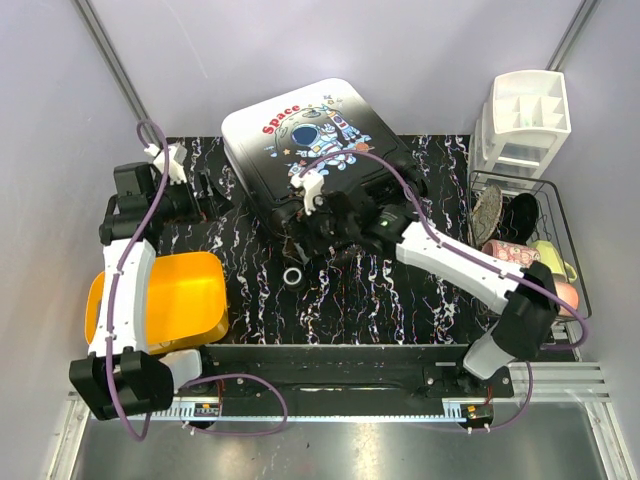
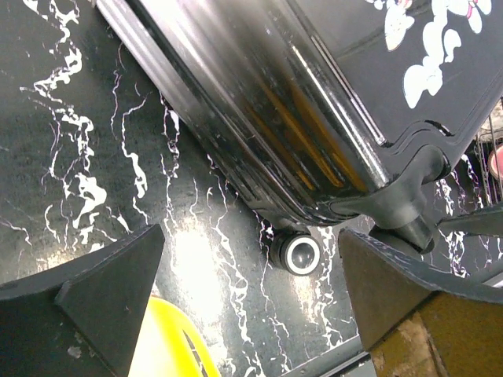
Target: Open, take out, and arrange the luggage
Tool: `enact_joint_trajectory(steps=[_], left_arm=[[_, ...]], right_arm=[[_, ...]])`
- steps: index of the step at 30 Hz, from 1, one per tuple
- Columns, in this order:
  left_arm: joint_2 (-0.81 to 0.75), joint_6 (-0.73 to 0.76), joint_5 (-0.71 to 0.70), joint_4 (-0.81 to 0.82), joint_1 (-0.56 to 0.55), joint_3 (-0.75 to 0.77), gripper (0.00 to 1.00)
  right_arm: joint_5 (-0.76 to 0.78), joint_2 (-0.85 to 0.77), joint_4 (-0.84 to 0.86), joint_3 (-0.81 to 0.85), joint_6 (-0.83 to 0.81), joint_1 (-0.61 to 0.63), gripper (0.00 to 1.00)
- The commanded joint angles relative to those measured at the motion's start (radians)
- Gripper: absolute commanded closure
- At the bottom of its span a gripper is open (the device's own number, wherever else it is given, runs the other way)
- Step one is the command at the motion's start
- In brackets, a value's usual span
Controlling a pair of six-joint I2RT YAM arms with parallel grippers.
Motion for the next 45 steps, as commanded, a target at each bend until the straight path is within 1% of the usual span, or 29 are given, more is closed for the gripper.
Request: enact_joint_trajectory(steps=[1,4,7,8,10,11,14,15,18,20,24,27,29,32,34,35,36,38,39,40,41,43,45], left_arm=[[-0.080,-0.077,0.020,0.099,0.020,-0.052,0.01],[-0.110,-0.102,-0.001,0.119,0.025,-0.085,0.01],[-0.135,-0.113,-0.035,0.134,0.031,-0.112,0.01],[-0.138,-0.113,-0.038,0.138,0.034,-0.115,0.01],[-0.141,-0.111,-0.046,0.142,0.039,-0.119,0.01],[-0.141,-0.113,-0.047,0.148,0.042,-0.121,0.01],[-0.131,-0.120,-0.046,0.157,0.045,-0.122,0.01],[-0.126,-0.124,-0.037,0.160,0.046,-0.121,0.02],[-0.117,-0.136,-0.028,0.174,0.046,-0.121,0.02],[-0.114,-0.137,-0.024,0.181,0.046,-0.121,0.02],[-0.114,-0.133,-0.024,0.194,0.045,-0.125,0.02],[-0.108,-0.142,-0.023,0.200,0.046,-0.128,0.02],[-0.104,-0.145,-0.023,0.206,0.045,-0.125,0.02],[-0.104,-0.145,-0.037,0.204,0.045,-0.122,0.02],[-0.104,-0.147,-0.053,0.200,0.049,-0.121,0.02],[-0.101,-0.148,-0.060,0.189,0.051,-0.113,0.02],[-0.095,-0.147,-0.058,0.182,0.054,-0.109,0.02],[-0.085,-0.122,-0.054,0.160,0.060,-0.086,0.01],[-0.077,-0.107,-0.054,0.154,0.062,-0.078,0.01],[-0.071,-0.073,-0.055,0.151,0.063,-0.069,0.01],[-0.062,-0.056,-0.057,0.133,0.066,-0.041,0.01],[-0.019,-0.015,-0.052,0.109,0.072,-0.007,0.01],[0.030,0.005,-0.023,0.079,0.083,0.046,0.01]], right_arm=[[0.131,0.082,-0.001,0.090,0.014,0.055,0.11],[0.178,0.139,-0.029,0.136,0.005,0.084,0.12],[0.223,0.162,-0.041,0.148,0.006,0.101,0.19],[0.230,0.164,-0.043,0.143,0.005,0.103,0.24],[0.278,0.167,-0.047,0.137,0.005,0.106,0.28],[0.312,0.168,-0.049,0.133,0.000,0.104,0.28],[0.381,0.168,-0.055,0.120,0.000,0.103,0.15],[0.384,0.161,-0.055,0.116,0.003,0.103,0.10],[0.367,0.130,-0.055,0.100,0.049,0.097,0.04],[0.320,0.109,-0.055,0.085,0.089,0.087,0.00],[0.294,0.072,-0.056,0.064,0.107,0.084,0.00],[0.298,0.099,-0.050,0.064,0.121,0.084,0.01],[0.295,0.118,-0.047,0.079,0.127,0.081,0.07],[0.286,0.168,-0.038,0.108,0.124,0.083,0.20],[0.280,0.188,-0.036,0.125,0.127,0.081,0.25],[0.268,0.194,-0.038,0.126,0.124,0.081,0.31],[0.260,0.199,-0.038,0.125,0.121,0.081,0.48],[0.238,0.187,-0.046,0.113,0.091,0.081,0.74],[0.240,0.175,-0.050,0.101,0.072,0.083,1.00],[0.240,0.158,-0.052,0.067,0.034,0.081,1.00],[0.199,0.120,-0.056,0.047,0.016,0.081,1.00],[0.172,0.074,-0.075,-0.023,-0.055,0.081,1.00],[0.113,-0.008,-0.085,-0.082,-0.113,0.083,1.00]])
